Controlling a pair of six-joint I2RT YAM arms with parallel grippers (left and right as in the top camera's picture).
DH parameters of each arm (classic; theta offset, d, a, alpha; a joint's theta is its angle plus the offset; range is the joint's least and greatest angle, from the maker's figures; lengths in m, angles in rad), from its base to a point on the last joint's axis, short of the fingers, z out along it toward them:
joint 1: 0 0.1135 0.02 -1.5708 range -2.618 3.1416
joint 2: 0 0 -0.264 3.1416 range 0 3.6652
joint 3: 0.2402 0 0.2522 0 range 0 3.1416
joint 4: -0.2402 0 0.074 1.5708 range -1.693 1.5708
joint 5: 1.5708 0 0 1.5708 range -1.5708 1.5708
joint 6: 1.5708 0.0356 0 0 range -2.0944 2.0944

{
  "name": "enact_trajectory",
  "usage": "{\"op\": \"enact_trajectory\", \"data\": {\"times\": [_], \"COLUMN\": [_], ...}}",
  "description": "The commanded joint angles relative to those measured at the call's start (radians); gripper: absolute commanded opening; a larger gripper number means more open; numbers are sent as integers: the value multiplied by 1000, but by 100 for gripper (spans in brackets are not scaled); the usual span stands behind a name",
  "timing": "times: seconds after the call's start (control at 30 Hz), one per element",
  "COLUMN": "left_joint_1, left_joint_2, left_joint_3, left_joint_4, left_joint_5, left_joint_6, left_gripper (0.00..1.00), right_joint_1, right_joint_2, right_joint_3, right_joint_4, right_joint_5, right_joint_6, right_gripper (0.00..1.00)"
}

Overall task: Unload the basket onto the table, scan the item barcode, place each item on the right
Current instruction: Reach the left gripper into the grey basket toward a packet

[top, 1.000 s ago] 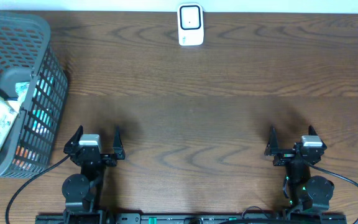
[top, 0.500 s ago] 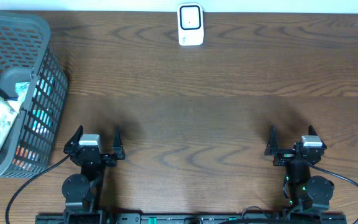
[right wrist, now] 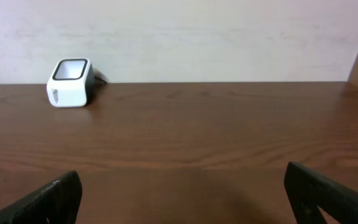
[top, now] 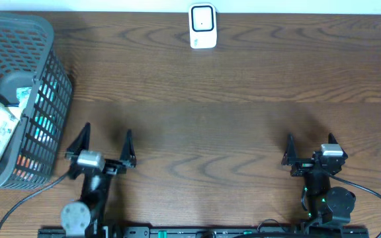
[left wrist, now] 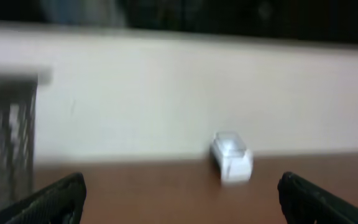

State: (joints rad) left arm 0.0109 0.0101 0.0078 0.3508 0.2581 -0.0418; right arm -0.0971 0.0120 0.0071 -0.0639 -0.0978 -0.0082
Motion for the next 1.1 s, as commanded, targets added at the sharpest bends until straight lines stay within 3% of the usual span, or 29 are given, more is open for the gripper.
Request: {"op": "enact_trajectory", "data": {"times": [0.0,0.1,0.33,0.47,0.6,0.67,0.77,0.93,1.07], "left_joint_1": [-4,-4,-4,2,18,18,18,39,193], "left_joint_2": [-6,-6,115,311,655,784,932,1051,1231], "left_joint_3": [-2,38,364,720,1214,1394,1558,1624,1848], "left_joint_4": [169,228,156,-284,-888,-1056,-1162,-1091,-1246], "left_joint_5": [79,79,113,122,124,123,58,-89,-108], "left_joint_6": [-101,-171,-111,-51,190,276,281,222,174], "left_gripper": [98,98,98,97,97,98,98,98,97], "right_joint_1": [-8,-8,-8,-8,-8,-8,-8,-8,-8], "right_joint_2": [-5,-5,-5,-5,-5,-5,-5,-5,-5], "right_joint_3": [-2,-2,-2,-2,-2,-2,-2,-2,-2], "right_joint_4": [-5,-5,-5,-5,-5,-5,-5,-5,-5], "right_joint_5": [2,2,1,1,1,2,2,2,2], "right_joint_6": [11,11,11,11,11,11,11,11,11], "right_gripper": [99,99,99,99,99,99,99,99,99]}}
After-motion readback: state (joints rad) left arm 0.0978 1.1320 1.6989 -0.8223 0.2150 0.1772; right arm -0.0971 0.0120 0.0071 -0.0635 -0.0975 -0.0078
